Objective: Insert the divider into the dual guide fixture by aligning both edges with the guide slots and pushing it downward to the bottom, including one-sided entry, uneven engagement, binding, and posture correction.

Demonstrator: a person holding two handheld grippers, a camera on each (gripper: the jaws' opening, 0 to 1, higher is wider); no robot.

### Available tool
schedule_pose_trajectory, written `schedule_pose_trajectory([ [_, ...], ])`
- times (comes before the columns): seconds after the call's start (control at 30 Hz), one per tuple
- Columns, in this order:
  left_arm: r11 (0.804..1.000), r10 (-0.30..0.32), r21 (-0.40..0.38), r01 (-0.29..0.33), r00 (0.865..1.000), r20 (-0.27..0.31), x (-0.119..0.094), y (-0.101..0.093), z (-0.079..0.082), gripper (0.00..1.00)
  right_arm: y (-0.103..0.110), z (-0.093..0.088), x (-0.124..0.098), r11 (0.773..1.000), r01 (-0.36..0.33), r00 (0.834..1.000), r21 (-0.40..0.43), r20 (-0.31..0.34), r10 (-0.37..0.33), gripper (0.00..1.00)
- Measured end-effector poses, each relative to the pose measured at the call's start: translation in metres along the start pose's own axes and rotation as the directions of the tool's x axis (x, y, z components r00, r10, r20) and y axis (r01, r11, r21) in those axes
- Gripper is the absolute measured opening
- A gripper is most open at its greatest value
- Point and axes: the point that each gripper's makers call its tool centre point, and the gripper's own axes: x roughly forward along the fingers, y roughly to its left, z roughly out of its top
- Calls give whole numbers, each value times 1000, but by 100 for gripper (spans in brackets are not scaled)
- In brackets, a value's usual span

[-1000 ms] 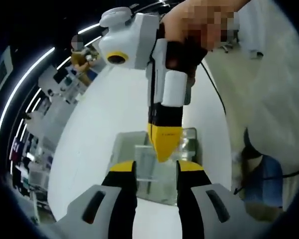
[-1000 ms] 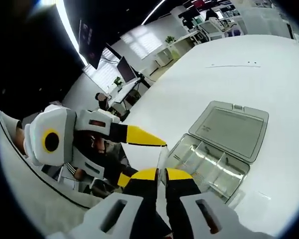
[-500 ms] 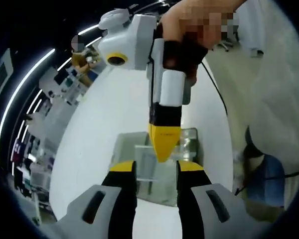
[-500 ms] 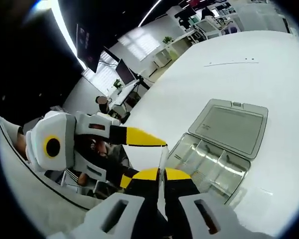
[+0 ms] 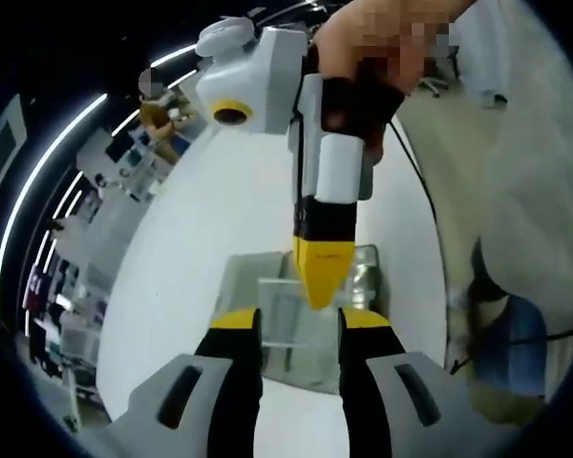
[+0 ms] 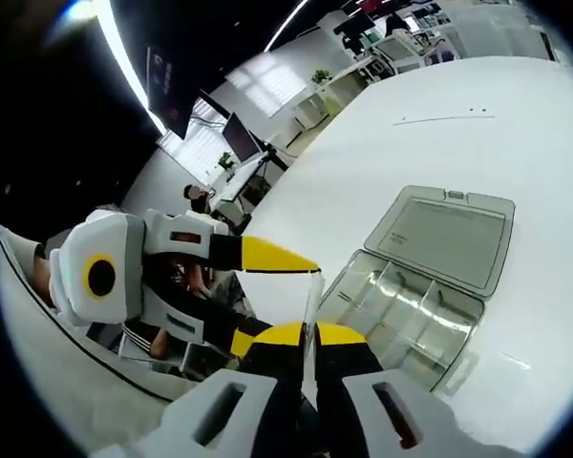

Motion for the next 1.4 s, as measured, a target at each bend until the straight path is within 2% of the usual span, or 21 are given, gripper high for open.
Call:
schedule_pose_trajectory([
  [0.6, 1000, 5, 0, -5, 1000, 18, -6, -2, 5, 29, 6, 0, -5, 999, -4, 1000, 32, 15, 4, 0],
  [0.7, 1000, -4, -27, 4, 1000, 1, -7, -2, 2, 30, 7, -2, -5, 1000, -2, 1000, 26, 11, 2, 0],
  [0.93, 996, -23, -88, 26, 999, 29, -11, -1, 4, 37, 10, -2, -5, 1000, -7, 1000, -2, 14, 7, 0],
  [1.07, 992, -42, -116, 46, 998, 39, -13, 2, 3, 39, 11, -4, -6, 1000, -11, 1000, -18, 10, 11, 0],
  [1.4, 964, -166, -198, 180, 982, 84, -21, -1, 2, 35, 13, -8, -10, 995, -22, 1000, -98, 1, 22, 0],
])
